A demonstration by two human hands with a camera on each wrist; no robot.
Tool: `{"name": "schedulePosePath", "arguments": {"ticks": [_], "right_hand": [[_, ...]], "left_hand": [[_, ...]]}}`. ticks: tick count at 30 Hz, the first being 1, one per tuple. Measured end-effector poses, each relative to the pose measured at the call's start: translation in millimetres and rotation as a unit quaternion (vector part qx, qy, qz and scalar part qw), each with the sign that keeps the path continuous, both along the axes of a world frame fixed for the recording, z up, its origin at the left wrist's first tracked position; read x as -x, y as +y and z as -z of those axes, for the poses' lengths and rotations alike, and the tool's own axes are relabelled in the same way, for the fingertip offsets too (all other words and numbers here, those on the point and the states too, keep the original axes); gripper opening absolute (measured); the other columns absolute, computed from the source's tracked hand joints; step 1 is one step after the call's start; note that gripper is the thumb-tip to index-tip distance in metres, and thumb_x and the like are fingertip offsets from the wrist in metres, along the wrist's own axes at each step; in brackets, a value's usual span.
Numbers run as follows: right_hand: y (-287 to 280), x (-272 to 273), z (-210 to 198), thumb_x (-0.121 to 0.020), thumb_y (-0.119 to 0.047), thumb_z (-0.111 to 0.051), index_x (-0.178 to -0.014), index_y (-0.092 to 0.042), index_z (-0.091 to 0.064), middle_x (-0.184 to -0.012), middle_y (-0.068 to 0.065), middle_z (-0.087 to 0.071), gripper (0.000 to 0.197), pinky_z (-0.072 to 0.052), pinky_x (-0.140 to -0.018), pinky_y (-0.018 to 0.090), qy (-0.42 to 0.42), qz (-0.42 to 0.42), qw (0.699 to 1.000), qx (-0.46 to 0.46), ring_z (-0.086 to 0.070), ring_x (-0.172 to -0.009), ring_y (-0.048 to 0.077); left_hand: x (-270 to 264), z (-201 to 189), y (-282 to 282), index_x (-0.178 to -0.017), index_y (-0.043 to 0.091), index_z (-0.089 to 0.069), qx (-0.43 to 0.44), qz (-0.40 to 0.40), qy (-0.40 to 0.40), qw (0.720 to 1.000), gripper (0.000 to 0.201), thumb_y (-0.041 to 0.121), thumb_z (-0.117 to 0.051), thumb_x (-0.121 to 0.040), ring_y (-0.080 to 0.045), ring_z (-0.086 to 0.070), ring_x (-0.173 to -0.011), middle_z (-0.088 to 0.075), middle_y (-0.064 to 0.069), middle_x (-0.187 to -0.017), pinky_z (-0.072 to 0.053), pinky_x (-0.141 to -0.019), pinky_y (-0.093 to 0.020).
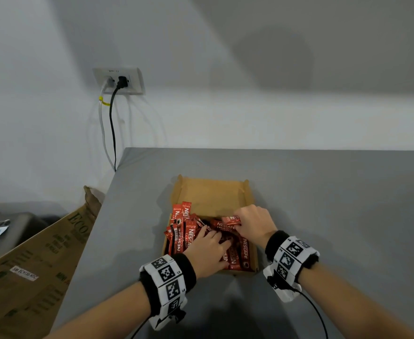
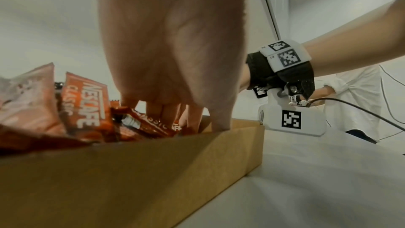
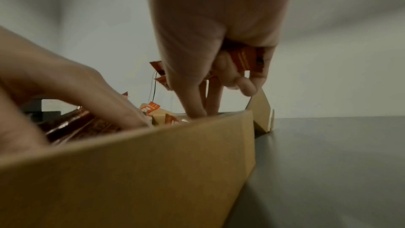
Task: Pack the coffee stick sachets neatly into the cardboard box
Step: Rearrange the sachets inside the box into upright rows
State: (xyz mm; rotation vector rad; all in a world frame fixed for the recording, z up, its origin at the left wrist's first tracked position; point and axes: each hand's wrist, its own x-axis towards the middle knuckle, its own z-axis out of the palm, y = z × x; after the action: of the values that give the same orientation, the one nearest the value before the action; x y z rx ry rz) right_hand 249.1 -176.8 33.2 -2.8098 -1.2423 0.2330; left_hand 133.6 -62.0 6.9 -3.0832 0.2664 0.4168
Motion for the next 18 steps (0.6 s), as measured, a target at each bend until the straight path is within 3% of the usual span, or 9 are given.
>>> {"name": "schedulePosePath", "arguments": {"ticks": [6, 13, 18], "right_hand": [[9, 8, 7, -0.089, -0.008, -0.046, -0.097, -0.012, -0.061, -0.098, 0.005, -0.065, 0.017, -0.046, -0.071, 0.034, -0.025, -0.055, 0.998, 0.032, -0.061, -0.090, 0.028], [-4, -1, 4, -0.088, -0.027, -0.057, -0.105, -0.019, -0.063, -0.107, 0.001, -0.066, 0.020, -0.050, -0.082, 0.036, 0.011, -0.050, 0.999, -0.014, -0.060, -0.101, 0.023], [-12, -5, 3, -0.089, -0.019, -0.053, -0.094, -0.017, -0.062, -0.102, 0.002, -0.066, 0.011, -0.048, -0.076, 0.033, -0.025, -0.050, 0.998, 0.038, -0.062, -0.095, 0.024]], "left_hand": [[2, 0, 2, -0.145, 0.015, -0.026, 0.007, 0.002, 0.017, 1.000, 0.058, 0.044, -0.038, -0.096, -0.029, -0.024, -0.139, -0.032, -0.014, -0.147, -0.003, -0.116, -0.046], [1, 2, 7, -0.147, 0.019, -0.023, 0.036, 0.000, 0.015, 0.999, 0.060, 0.046, -0.038, -0.095, -0.025, -0.022, -0.140, -0.029, -0.010, -0.149, -0.001, -0.116, -0.042], [-1, 5, 9, -0.147, 0.021, -0.023, 0.044, 0.001, 0.017, 0.999, 0.061, 0.047, -0.040, -0.094, -0.024, -0.024, -0.139, -0.030, -0.009, -0.148, -0.001, -0.116, -0.042]]}}
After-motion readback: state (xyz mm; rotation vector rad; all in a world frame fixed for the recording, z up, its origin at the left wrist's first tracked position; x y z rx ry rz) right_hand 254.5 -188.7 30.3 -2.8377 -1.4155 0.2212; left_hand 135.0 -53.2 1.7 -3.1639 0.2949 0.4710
